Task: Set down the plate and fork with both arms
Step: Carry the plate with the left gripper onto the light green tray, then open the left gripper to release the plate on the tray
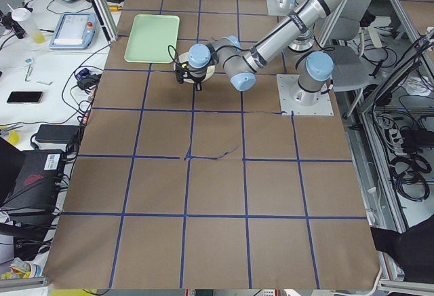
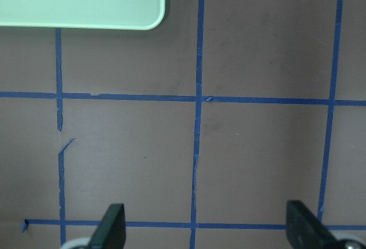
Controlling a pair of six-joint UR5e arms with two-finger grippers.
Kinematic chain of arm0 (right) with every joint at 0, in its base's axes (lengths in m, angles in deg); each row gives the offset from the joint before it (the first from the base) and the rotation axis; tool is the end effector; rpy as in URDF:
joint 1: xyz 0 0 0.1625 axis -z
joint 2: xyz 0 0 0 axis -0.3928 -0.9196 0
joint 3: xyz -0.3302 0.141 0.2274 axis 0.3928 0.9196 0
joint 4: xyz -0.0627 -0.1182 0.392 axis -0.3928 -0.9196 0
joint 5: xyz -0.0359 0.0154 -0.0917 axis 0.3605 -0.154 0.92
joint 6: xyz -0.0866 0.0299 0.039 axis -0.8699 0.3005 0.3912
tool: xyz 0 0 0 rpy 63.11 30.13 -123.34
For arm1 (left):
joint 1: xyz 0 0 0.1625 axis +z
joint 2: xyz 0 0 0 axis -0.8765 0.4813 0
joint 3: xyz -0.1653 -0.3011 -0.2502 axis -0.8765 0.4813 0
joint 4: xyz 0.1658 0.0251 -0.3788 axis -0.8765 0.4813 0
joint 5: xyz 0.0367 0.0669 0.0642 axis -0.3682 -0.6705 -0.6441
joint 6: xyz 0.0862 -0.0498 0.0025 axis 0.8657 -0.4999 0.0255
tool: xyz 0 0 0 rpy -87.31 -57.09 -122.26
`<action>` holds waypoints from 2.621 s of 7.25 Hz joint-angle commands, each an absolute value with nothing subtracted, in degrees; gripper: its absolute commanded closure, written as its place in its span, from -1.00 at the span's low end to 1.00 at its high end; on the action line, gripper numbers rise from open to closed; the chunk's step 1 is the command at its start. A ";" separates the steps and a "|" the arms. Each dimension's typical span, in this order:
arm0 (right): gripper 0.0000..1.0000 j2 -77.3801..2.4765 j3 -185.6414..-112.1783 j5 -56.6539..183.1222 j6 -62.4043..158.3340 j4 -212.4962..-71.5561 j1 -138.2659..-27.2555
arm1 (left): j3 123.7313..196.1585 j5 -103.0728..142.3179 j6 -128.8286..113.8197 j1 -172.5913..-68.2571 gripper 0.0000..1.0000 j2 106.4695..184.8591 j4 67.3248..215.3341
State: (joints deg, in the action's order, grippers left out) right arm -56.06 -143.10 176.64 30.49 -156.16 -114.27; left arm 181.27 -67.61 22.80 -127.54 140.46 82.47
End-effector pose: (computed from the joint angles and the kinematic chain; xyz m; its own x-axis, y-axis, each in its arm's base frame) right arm 0.1427 -0.5045 0.5007 -0.9993 -0.0365 0.0074 -0.0368 0.9986 -0.0383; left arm 0.0466 -0.5398 0.2421 -0.9002 -0.1336 0.4146 -0.1652 0.9854 -0.0413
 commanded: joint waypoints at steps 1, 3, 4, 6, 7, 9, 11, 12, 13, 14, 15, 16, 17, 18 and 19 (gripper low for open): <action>-1.00 -56.06 -143.19 176.61 30.50 -156.16 -114.36 | 169.68 -65.80 18.24 -135.89 1.00 147.82 83.40; -1.00 -56.06 -143.19 176.61 30.50 -156.16 -114.36 | 151.86 -71.13 14.01 -143.46 1.00 159.15 90.03; -1.00 -56.06 -143.19 176.61 30.50 -156.16 -114.36 | 143.76 -71.60 12.51 -145.93 1.00 163.90 93.05; -1.00 -56.06 -143.19 176.61 30.58 -156.16 -114.45 | 134.15 -71.70 8.40 -149.98 1.00 171.39 93.25; -1.00 -56.06 -143.19 176.61 30.58 -156.16 -114.45 | 130.97 -71.61 5.76 -151.65 1.00 174.03 93.25; -1.00 -56.06 -143.19 176.61 30.58 -156.16 -114.45 | 128.75 -71.61 0.57 -153.68 1.00 177.38 91.59; -1.00 -56.06 -143.19 176.61 30.58 -156.16 -114.45 | 129.00 -71.52 -2.34 -154.56 1.00 178.27 89.31; -1.00 -56.06 -143.19 176.61 30.58 -156.16 -114.45 | 129.27 -71.52 -2.79 -154.83 1.00 178.28 89.30; -1.00 -55.98 -143.19 176.69 30.58 -156.16 -114.45 | 130.14 -71.17 -4.88 -154.92 0.83 177.75 89.04; -1.00 -55.97 -143.10 176.70 30.50 -156.16 -114.45 | 134.24 -71.17 -6.21 -155.01 -0.77 176.36 83.38; -1.00 -55.97 -143.10 176.70 30.50 -156.16 -114.45 | 142.02 -71.60 -5.87 -154.92 -1.00 173.91 72.10; -1.00 -55.97 -143.10 176.70 30.50 -156.16 -114.45 | 150.02 -71.78 -5.52 -153.96 -1.00 170.23 64.24; -1.00 -55.97 -143.10 176.70 30.50 -156.16 -114.45 | 154.01 -73.26 -5.43 -151.95 -1.00 165.23 64.25; -1.00 -55.97 -143.10 176.70 30.50 -156.16 -114.45 | 155.71 -79.98 -5.34 -151.50 -1.00 161.27 68.60; -1.00 -55.97 -143.10 176.70 30.50 -156.16 -114.45 | 156.94 -84.22 -4.99 -151.49 -1.00 157.14 75.00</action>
